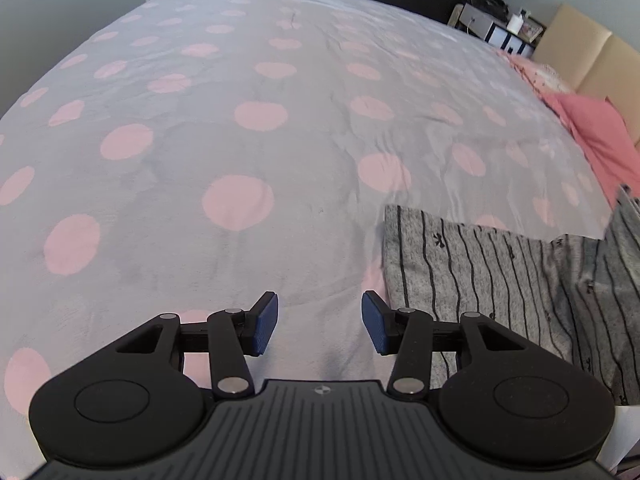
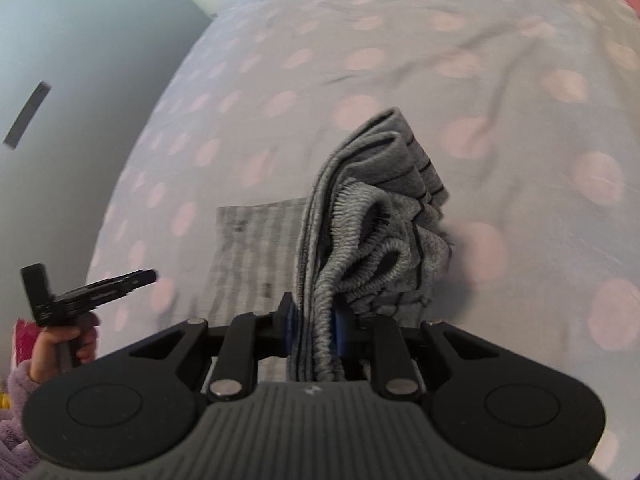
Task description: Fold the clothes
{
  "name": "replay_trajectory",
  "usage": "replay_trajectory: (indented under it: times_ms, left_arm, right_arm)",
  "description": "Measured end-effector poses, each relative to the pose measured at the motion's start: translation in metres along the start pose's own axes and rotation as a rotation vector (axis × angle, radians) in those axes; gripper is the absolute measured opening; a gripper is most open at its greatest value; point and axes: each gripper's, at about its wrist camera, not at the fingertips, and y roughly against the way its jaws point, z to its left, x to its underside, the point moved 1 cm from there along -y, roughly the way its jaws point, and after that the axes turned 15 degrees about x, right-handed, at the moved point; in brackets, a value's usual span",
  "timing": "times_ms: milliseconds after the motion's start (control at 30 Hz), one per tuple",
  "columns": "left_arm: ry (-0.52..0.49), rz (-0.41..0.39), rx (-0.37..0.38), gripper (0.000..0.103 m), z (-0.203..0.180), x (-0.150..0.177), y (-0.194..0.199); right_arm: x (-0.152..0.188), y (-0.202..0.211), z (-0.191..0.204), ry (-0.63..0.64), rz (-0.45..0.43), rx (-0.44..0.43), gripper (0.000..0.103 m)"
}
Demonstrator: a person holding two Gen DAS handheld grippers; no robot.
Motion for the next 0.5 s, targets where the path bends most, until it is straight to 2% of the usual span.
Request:
replay_trajectory:
  times_ms: [133,267,500]
  left_arm:
    - [0.0,-0.015,0.005,0.045,0.004,0.003,0.007]
    - [0.023,-0.022,0.006,0.046,0.011,0.007,0.009]
    - [0.043,-0.001,0.021,0.046,0.016,0.013,0.002]
  right_arm:
    - [-0.013,-0.002,0.055,0.062,-0.007,-0.065,0.021]
    - [-0.021,-0.036,0.097,0.076,0.025,-0.091,0.021]
    - [-0.022,-0.105,0.126,0.013,0.068,-0.091,0.021]
